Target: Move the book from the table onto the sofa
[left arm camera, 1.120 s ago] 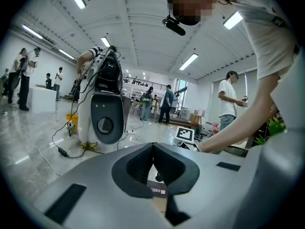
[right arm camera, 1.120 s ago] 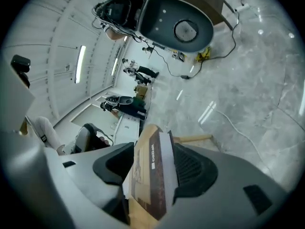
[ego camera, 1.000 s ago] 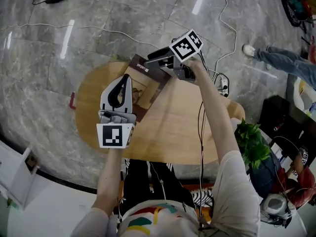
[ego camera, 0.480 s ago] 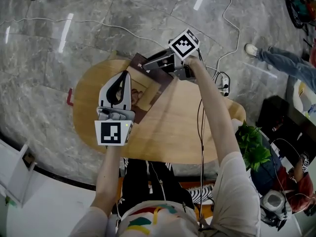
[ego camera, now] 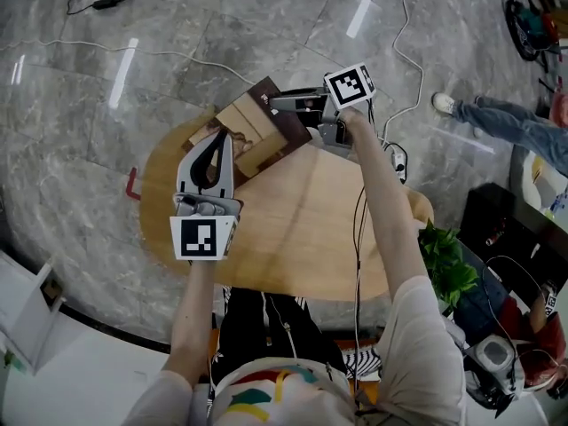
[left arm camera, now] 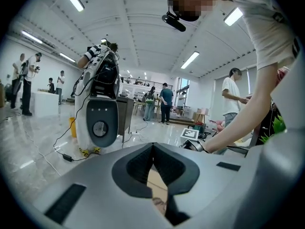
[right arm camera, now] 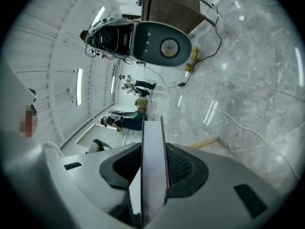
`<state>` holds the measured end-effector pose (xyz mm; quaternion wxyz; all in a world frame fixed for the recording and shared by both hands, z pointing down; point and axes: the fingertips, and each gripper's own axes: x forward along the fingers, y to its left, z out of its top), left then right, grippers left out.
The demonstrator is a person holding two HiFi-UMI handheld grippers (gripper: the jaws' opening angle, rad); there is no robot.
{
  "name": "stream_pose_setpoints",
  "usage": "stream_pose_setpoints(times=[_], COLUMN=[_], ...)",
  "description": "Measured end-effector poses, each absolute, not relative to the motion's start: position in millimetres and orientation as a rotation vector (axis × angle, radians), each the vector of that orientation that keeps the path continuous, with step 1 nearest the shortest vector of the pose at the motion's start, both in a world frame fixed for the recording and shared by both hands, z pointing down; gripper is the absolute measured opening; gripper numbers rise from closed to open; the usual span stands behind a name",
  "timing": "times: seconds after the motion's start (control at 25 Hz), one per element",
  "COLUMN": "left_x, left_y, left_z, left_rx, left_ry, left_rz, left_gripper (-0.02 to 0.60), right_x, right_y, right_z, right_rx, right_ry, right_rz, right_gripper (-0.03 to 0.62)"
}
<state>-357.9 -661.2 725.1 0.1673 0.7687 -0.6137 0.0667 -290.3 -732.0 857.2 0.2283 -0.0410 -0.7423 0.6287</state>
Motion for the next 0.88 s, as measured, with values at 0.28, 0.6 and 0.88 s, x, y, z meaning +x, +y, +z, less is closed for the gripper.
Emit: stream_pose_setpoints(times=[0.28, 0.6, 0.88], left_x=[-362, -380, -377], left_y=[-665, -648, -617], left_z=[650, 541, 446], left_rx=[2.221, 2.201, 2.169], left_ry=[-1.809, -1.928, -2.030], left_rz=[0.198, 0.168, 0.038], left_gripper=[0.006, 0.006, 0.006], right_x=[-283, -273, -255], right_y=[-770, -773, -728], right_z=[787, 673, 544], right_rx=[0.236, 0.678, 0.927], right_ry=[-2.186, -2.277, -2.420], right_rz=[1.580, 1.331, 1.002], right_gripper=[0.160, 0.158, 0.158])
